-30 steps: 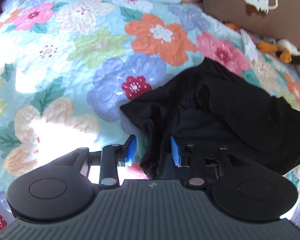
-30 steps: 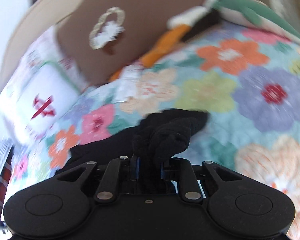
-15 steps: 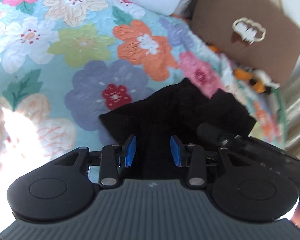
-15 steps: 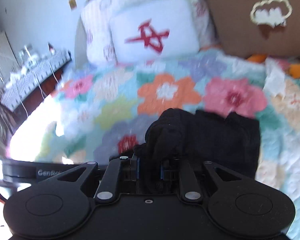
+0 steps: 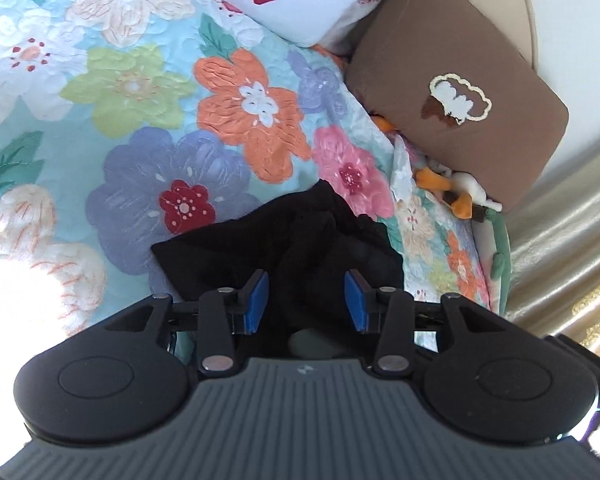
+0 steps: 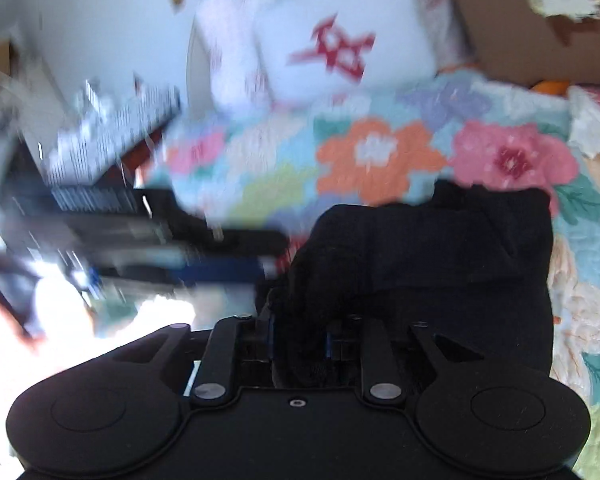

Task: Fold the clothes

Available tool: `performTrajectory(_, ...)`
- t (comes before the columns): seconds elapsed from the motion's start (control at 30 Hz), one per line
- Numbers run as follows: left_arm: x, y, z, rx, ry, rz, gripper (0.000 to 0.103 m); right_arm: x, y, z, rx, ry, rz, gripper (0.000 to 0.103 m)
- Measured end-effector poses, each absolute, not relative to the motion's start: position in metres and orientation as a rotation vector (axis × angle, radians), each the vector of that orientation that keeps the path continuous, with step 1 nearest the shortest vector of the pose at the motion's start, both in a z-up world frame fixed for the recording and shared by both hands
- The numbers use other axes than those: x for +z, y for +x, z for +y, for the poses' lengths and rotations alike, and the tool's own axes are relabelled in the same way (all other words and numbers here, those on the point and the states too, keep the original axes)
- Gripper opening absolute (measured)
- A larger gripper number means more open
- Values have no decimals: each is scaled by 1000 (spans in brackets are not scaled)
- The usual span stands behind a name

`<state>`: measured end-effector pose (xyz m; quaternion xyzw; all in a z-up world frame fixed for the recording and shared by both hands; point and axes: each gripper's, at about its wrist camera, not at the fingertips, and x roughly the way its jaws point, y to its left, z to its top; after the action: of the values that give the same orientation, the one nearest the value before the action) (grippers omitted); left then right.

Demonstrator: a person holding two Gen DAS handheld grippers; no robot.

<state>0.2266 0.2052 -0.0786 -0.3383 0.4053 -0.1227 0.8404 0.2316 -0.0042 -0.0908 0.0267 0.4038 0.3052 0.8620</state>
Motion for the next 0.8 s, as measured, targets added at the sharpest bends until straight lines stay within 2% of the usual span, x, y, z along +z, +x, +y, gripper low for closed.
performTrajectory(0.1,-84,228,200,-234,-664,903,41,-101,226,2,671,-40,874,39)
performTrajectory(0.13,-85,228,198,-232,-646,915,41,-97,224,-3,683,-11,871,46)
performTrajectory(0.23,-83,226,194,-220,-587,924,41,-84,218,-20,717,81,863,52)
performTrajectory(0.47,-69,218,167,-237,-387,899,47,-57,219,-87,587,233,782,61)
performTrajectory(0.53,-66,215,155,-256,-320,892,51,-56,228,-102,526,258,769,63)
performTrajectory(0.63,-69,215,138,-280,-252,902,60,-67,251,-118,463,378,806,63)
performTrajectory(0.77,-68,214,129,-292,-216,885,64,-91,279,-120,437,516,869,66)
performTrajectory(0.8,-66,212,128,-299,-211,868,68,-96,284,-117,419,520,884,66)
